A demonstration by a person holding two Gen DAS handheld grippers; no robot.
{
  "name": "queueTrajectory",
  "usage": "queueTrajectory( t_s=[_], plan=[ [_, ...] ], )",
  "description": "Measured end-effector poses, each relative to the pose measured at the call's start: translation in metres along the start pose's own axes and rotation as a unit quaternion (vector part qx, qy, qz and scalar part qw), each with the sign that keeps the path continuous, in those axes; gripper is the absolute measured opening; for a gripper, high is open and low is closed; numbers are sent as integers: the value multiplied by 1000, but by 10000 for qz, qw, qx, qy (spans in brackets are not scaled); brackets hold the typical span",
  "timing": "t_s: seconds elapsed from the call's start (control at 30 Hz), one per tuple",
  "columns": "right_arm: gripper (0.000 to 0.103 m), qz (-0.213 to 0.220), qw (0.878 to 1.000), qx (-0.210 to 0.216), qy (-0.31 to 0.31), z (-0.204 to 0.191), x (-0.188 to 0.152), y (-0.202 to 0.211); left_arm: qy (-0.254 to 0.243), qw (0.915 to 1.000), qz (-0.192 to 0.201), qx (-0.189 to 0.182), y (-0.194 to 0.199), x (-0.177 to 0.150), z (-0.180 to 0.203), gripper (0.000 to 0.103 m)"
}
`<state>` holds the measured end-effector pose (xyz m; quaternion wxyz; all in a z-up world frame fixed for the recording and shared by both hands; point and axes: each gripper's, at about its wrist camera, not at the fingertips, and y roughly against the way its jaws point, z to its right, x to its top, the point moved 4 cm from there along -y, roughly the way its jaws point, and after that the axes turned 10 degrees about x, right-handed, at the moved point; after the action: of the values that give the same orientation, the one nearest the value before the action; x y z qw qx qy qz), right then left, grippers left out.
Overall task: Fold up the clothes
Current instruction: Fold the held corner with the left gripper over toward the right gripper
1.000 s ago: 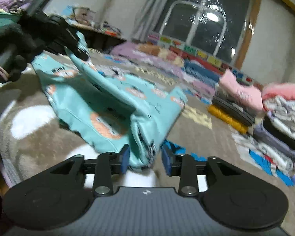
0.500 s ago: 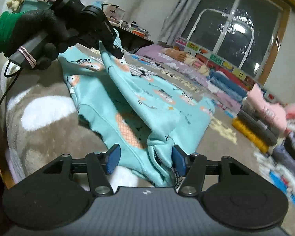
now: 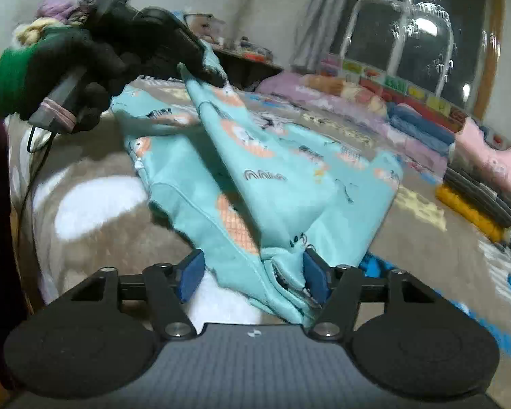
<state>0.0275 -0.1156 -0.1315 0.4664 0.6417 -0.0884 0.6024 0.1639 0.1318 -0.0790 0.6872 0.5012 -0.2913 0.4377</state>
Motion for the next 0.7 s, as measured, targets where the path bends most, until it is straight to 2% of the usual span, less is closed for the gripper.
queueTrajectory(
  t_s=[0.1,0.2,0.27,0.37,0.4,0.47,0.53,0.7],
  plan=[
    [65,64,10000,33,18,-1,3,3,-51,10000,-24,55,-1,-3,-1,2],
    [69,134,9999,99,-32,0,5,6,-227,9993,-123,274,-9,-9,-2,2],
    [67,201,9997,131,-63,0,7,8,-176,9994,-101,279,-8,-9,-2,2],
    [63,515,9986,-38,-68,2,16,17,-244,9994,-36,259,-5,-8,0,2],
    [65,497,9987,-29,-146,6,15,14,-263,9991,-84,309,-7,-10,-1,2],
    [69,129,9987,337,-352,11,5,-2,-272,9982,-240,485,-14,-14,-4,2],
    [69,56,9994,323,-124,7,3,-5,-220,9978,-238,583,-14,-15,-5,3],
    [70,7,9991,398,-112,8,5,-3,-391,9970,-87,655,-14,-12,1,3]
  ],
)
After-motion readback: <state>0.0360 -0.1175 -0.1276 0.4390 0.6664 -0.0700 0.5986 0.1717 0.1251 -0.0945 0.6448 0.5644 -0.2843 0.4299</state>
